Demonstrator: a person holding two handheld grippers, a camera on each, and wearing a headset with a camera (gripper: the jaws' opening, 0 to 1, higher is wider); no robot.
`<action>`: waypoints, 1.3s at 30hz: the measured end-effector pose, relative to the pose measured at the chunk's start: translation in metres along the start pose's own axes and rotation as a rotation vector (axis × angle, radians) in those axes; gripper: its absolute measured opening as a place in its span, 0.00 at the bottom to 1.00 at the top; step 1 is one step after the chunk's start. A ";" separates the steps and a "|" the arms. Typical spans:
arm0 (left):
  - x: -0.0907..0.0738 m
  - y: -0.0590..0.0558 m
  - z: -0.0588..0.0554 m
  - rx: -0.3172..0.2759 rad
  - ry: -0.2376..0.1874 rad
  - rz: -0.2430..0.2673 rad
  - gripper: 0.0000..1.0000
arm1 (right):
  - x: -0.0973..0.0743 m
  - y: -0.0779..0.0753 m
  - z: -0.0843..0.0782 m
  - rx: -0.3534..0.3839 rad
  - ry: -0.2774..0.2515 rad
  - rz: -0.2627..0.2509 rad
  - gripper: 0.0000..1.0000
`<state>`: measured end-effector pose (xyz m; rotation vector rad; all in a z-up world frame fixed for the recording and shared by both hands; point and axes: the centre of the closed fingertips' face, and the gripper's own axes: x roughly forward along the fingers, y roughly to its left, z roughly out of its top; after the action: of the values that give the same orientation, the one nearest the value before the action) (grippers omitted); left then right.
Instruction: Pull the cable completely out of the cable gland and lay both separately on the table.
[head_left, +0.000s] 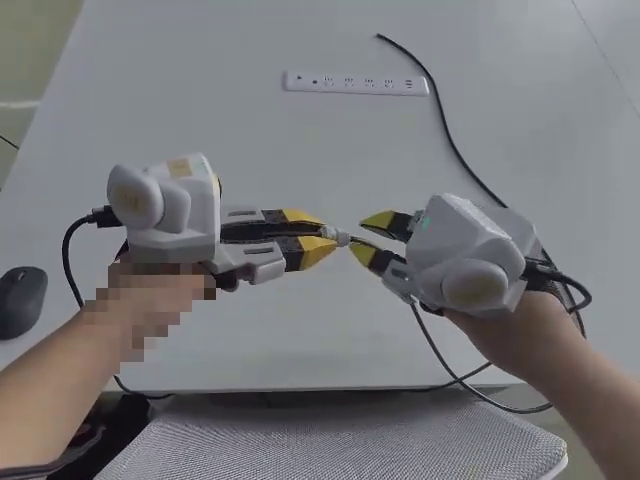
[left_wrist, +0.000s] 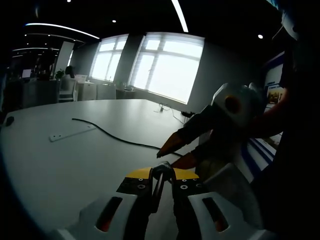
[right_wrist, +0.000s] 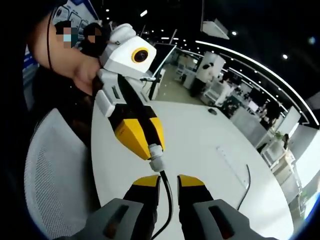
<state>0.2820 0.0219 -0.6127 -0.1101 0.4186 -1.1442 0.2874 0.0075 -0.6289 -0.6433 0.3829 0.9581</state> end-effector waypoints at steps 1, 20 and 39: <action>0.000 0.000 0.000 -0.001 0.000 0.000 0.15 | 0.001 0.001 0.001 -0.012 -0.004 0.006 0.09; 0.000 0.002 -0.002 -0.010 0.009 0.004 0.15 | 0.008 0.009 0.002 -0.200 -0.012 0.076 0.00; 0.002 0.002 -0.005 -0.014 0.024 0.044 0.15 | 0.009 0.011 -0.003 -0.145 -0.029 0.105 0.00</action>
<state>0.2826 0.0215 -0.6184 -0.0994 0.4485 -1.0999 0.2829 0.0157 -0.6393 -0.7459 0.3262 1.1011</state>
